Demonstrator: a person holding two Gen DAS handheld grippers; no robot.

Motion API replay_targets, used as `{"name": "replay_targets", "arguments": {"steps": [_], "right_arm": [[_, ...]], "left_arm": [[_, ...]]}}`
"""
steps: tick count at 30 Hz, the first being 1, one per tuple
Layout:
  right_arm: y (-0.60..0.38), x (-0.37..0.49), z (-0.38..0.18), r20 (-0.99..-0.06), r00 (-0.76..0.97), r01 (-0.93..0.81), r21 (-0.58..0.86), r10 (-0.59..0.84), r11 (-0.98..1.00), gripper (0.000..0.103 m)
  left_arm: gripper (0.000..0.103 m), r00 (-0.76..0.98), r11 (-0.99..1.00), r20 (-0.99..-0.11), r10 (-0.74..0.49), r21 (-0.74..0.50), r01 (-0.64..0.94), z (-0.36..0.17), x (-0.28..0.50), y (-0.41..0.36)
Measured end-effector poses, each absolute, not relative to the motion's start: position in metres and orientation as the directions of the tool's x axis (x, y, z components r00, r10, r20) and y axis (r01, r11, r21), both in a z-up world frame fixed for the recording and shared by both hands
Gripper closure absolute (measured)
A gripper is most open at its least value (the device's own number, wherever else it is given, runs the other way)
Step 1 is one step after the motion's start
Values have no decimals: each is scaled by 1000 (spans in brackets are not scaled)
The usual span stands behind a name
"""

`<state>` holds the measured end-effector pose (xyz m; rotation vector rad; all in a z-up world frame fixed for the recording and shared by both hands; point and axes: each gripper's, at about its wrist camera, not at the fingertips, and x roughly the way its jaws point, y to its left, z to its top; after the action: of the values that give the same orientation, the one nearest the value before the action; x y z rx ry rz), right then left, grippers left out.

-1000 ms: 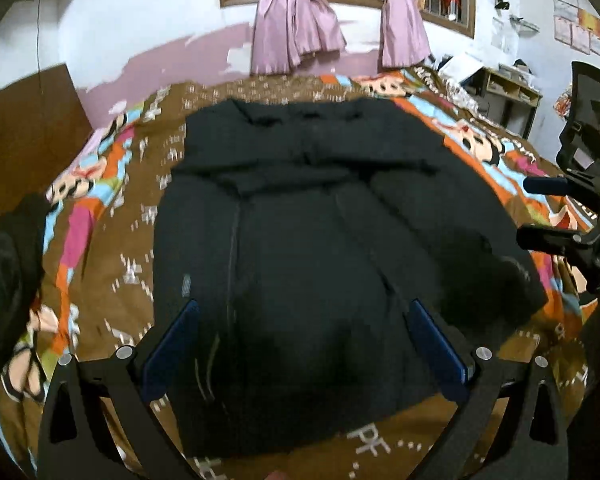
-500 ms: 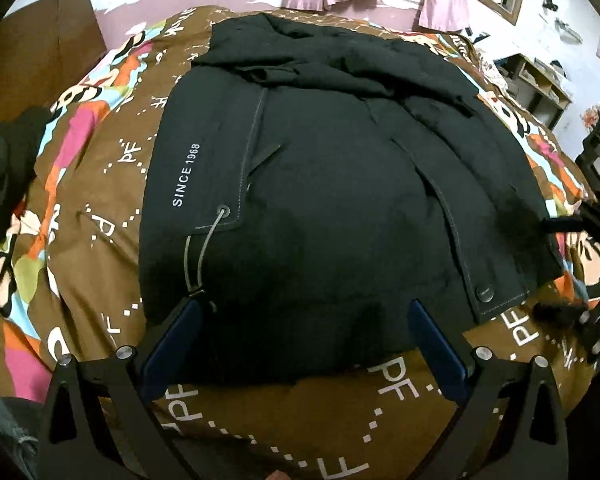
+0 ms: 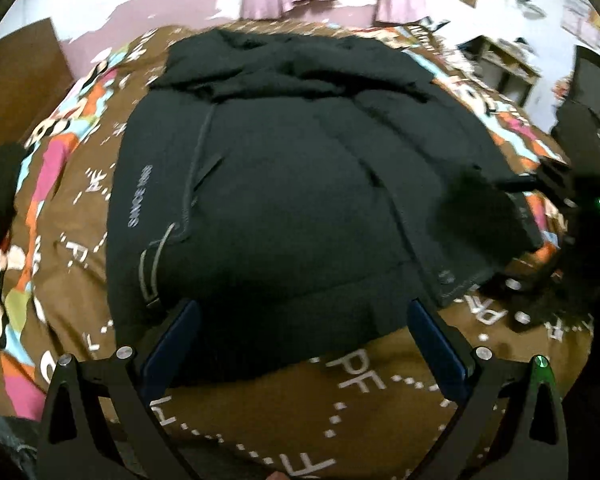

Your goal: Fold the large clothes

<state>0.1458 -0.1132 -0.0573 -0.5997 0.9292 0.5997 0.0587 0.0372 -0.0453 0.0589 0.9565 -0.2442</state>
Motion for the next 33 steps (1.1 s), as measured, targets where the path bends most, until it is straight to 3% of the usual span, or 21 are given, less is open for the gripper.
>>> {"name": "replay_targets", "arguments": {"steps": [8, 14, 18, 23, 27, 30, 31, 33], "right_arm": [[-119, 177, -11, -807, 503, -672, -139, 310, 728, 0], [-127, 189, -2, -797, 468, -659, -26, 383, 751, 0], [-124, 190, -3, -801, 466, -663, -36, 375, 748, 0], [-134, 199, 4, -789, 443, -635, 59, 426, 770, 0], [-144, 211, 13, -780, 422, -613, 130, 462, 779, 0], [-152, 221, 22, -768, 421, -597, 167, 483, 785, 0], [-154, 224, 25, -763, 424, -589, 178, 488, 788, 0], [-158, 226, 27, -756, 427, -578, 193, 496, 793, 0]], "left_arm": [[2, 543, 957, -820, -180, -19, 289, -50, 61, 25], [2, 531, 971, -845, -72, 62, 230, -64, 76, 24], [2, 545, 958, -836, 60, 202, 205, -76, 84, 16], [2, 609, 953, -783, 127, 266, 144, -73, 88, 25], [3, 715, 901, -665, 214, 417, 119, -58, 81, 20], [4, 770, 883, -601, 215, 456, 110, -43, 82, 22], [6, 782, 886, -588, 207, 451, 105, -37, 83, 24], [19, 800, 892, -570, 187, 439, 104, -24, 88, 29]]}}
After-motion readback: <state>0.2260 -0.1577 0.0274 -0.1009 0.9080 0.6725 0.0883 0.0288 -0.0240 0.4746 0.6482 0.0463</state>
